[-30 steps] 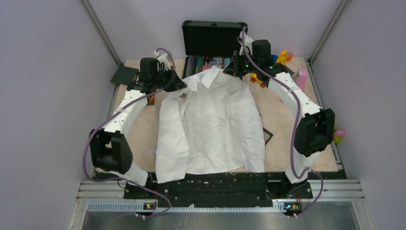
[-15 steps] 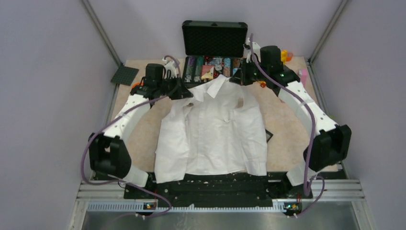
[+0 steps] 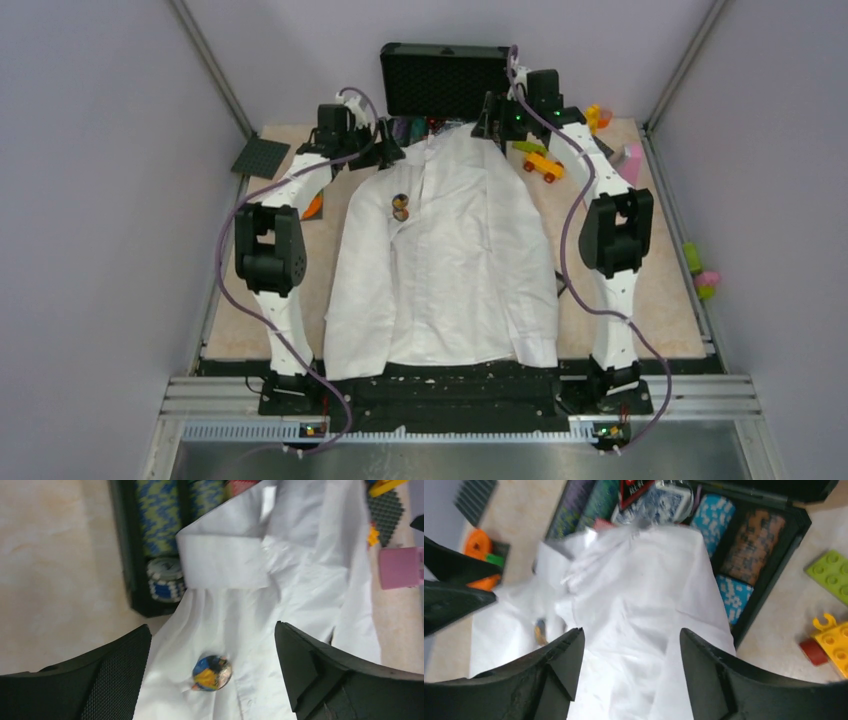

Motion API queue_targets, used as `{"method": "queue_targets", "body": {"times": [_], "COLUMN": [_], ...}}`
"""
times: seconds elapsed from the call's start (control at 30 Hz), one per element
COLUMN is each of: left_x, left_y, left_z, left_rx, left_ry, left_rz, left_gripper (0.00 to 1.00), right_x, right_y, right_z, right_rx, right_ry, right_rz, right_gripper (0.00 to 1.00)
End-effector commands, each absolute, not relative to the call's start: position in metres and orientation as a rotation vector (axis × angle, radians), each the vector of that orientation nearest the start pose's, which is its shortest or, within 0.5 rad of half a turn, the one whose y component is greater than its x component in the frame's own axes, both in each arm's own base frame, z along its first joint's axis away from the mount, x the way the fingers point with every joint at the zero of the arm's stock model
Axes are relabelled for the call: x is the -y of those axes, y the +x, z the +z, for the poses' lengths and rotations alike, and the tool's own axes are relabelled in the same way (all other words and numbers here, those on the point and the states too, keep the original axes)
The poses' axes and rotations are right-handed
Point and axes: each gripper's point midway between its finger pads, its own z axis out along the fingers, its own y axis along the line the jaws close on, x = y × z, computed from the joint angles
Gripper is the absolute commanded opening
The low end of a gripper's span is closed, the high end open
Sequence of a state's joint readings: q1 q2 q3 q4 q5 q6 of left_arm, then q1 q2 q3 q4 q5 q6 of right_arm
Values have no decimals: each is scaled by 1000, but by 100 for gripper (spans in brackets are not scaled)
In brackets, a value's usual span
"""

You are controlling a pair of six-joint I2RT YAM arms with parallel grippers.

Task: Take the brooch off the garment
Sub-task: Flatten out the clothes at the center of the board, then pick up the brooch from the clothes.

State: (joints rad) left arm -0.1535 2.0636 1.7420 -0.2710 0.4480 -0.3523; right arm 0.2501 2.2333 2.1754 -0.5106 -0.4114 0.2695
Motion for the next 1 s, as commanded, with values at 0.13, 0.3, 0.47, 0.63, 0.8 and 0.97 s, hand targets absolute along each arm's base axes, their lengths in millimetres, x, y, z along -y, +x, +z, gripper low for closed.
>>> {"method": "queue_targets", "body": {"times": [0.13,0.3,0.47,0.63,0.8,0.97], "left_x": [142,131,139,148,152,156], "left_y": [512,480,458,450,451,460], "left_z": [207,181,180,176,154,135], "left_rx": [-2054,-2073,-2081,-2069,-2131,-2159], "left_ry": [21,-23,-8,-52,-131,-175], "left_rz": [-596,-572,-660,-751,-819,-883], "left_gripper": [94,82,65,53,52,50], "right_x": [-275,-324,-369,-392,-407,-417], "right_y": [484,454,438,440,452,460], "right_z": [218,201,189,171,156,143], "right_rx": [-2086,-2077,-2055,-2055,-2080,-2105], "right_ry": [-354,-351,-305,-177,-83,-74], "right_rz": [709,828,939,1047,1110,1122], "right_gripper": [70,57,48,44,38,34]}}
